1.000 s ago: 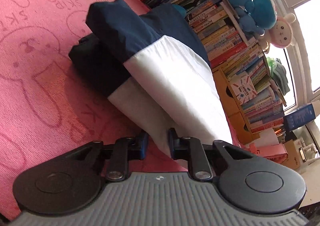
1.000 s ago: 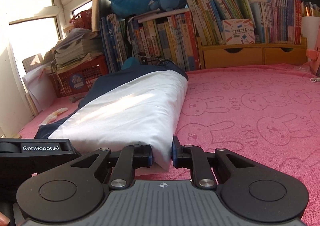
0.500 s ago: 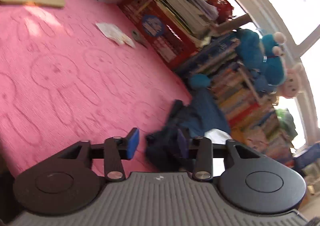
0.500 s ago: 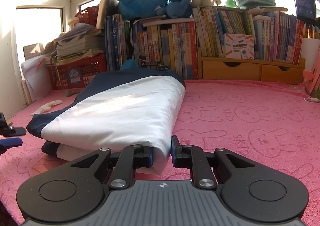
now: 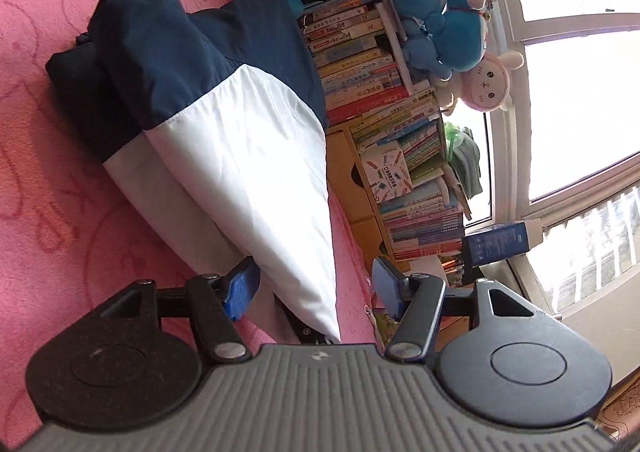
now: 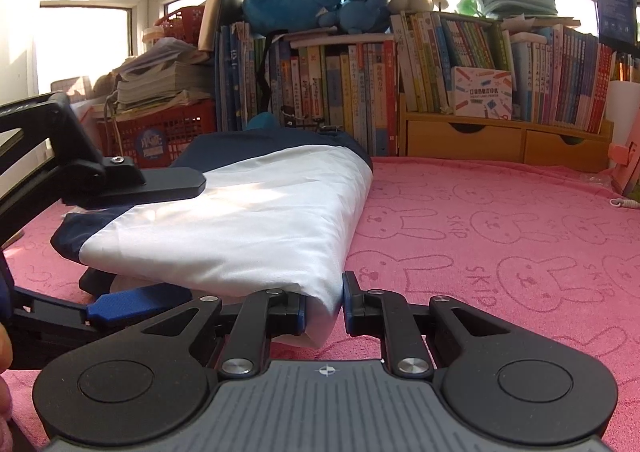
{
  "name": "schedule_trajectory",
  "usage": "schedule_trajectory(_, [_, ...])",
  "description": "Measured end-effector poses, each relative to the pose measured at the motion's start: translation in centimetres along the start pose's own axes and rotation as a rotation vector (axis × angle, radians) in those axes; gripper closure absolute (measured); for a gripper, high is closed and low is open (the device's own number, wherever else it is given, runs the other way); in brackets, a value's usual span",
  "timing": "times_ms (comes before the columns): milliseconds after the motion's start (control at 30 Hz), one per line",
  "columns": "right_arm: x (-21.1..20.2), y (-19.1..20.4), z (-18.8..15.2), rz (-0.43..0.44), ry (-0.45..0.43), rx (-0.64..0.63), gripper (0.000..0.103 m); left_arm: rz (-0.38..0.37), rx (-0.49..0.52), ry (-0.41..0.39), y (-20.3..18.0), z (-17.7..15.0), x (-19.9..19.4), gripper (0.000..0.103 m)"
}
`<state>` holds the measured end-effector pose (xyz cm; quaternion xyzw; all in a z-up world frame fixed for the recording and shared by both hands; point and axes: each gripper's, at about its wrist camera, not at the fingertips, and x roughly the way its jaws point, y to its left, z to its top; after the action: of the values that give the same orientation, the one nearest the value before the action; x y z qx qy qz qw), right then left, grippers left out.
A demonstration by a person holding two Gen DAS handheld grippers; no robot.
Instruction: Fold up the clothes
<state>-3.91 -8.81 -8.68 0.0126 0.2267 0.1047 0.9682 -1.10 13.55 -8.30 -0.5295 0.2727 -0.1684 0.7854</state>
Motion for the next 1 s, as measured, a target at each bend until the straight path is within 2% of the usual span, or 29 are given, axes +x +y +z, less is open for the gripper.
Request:
schedule_trajectory(167, [0.0, 0.1, 0.0, 0.0, -0.004, 0.001, 0.085, 0.078, -0.069, -0.041, 1.4, -0.3, 0.7, 0.041])
schedule_trajectory(233, [0.0, 0.1, -0.1, 0.003, -0.004, 0.002, 0.085, 0.076, -0.057, -0.056, 1.6, -0.5, 0.9, 0.041])
schedule_trajectory(300, [0.0, 0.0, -0.1, 0.005, -0.007, 0.003, 0.084, 0.103, -0.024, -0.069, 1.3, -0.4, 1.2, 0.044])
schedule_trajectory(333, [0.0, 0.1, -0.2, 0.004, -0.006, 0.003, 0.084, 0.12, -0.005, -0.074, 1.1, -0.3, 1.3, 0.048])
schedule_trajectory(400, [0.0, 0.1, -0.3, -0.007, -0.005, -0.004, 0.084, 0.149, 0.03, -0.087, 0.7, 0.0, 1.4, 0.077])
schedule_trajectory(467, [0.0, 0.2, -0.4, -0.02, -0.004, -0.01, 0.084, 0.163, 0.061, -0.106, 0.4, 0.8, 1.2, 0.087])
schedule_trajectory(600, [0.1, 0.7, -0.7, -0.049, -0.011, -0.026, 0.085, 0.206, 0.1, -0.19, 0.6, 2.6, -1.1, 0.088])
schedule_trajectory(767, [0.1, 1.0, -0.9, -0.058, -0.018, -0.033, 0.085, 0.285, 0.096, -0.307, 2.4, 4.9, -4.4, 0.088])
schedule_trajectory(900, [0.7, 1.2, -0.7, -0.027, -0.001, -0.046, 0.084, 0.337, 0.117, -0.322, 3.1, 4.9, -4.8, 0.088])
schedule_trajectory(1000, [1.2, 0.9, -0.2, -0.029, 0.028, -0.026, 0.084, 0.336, 0.116, -0.321, 2.9, 4.5, -4.3, 0.088])
